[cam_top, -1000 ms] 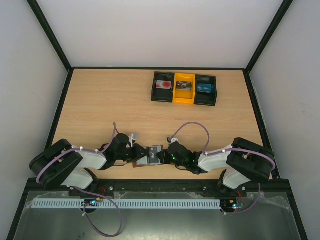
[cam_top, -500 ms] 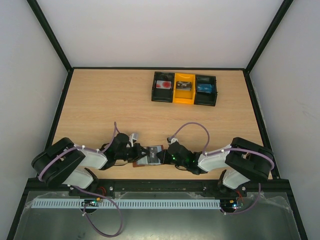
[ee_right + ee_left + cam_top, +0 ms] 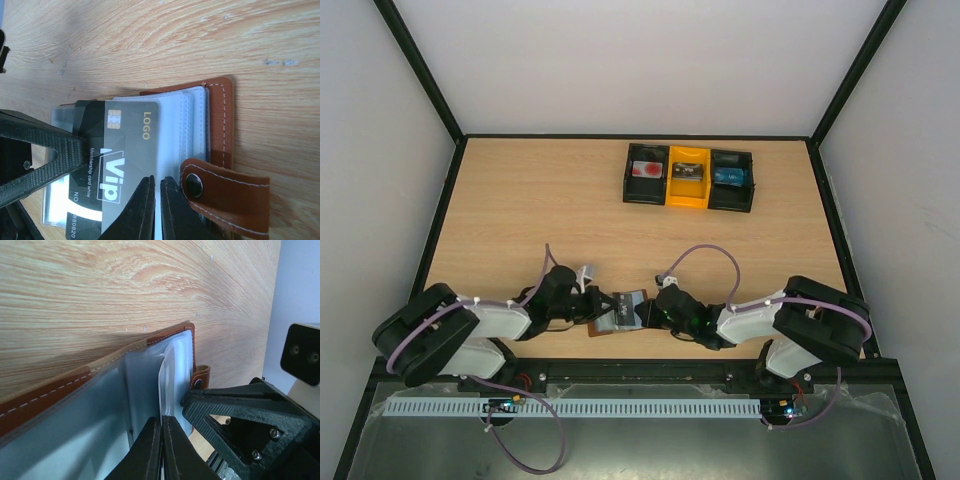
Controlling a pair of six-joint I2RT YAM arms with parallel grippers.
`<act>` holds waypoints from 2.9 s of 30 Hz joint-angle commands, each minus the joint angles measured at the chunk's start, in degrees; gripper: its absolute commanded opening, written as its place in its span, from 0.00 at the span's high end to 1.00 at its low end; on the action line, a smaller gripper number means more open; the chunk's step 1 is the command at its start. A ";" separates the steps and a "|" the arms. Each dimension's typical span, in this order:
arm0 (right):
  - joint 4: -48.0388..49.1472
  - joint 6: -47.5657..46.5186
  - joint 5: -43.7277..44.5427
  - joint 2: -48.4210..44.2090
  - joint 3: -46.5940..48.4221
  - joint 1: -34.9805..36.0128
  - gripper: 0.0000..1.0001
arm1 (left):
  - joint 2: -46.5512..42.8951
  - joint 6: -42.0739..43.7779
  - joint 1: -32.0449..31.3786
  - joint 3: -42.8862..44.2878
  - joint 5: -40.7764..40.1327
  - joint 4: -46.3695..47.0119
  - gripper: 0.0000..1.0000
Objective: Take the credit cards out of the card holder
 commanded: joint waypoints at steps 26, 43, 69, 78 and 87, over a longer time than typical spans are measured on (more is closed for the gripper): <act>7.42 2.46 -6.10 -10.30 -4.00 0.22 0.67 | -31.75 2.10 1.73 0.86 -11.02 -25.42 0.97; 32.22 13.22 -15.16 -6.96 -3.21 0.22 0.55 | -46.69 -10.11 1.86 -5.66 -3.09 -10.97 0.97; -3.59 -13.99 -37.28 -22.25 2.17 0.17 0.98 | -49.81 7.63 2.11 2.61 12.10 -28.02 0.38; -7.70 -16.57 -41.03 -25.25 3.22 0.18 0.98 | -47.57 12.48 2.17 5.89 20.61 -31.47 0.63; -6.36 -16.00 -42.10 -25.96 2.31 0.18 0.98 | -47.65 13.69 2.20 5.87 22.88 -32.18 0.76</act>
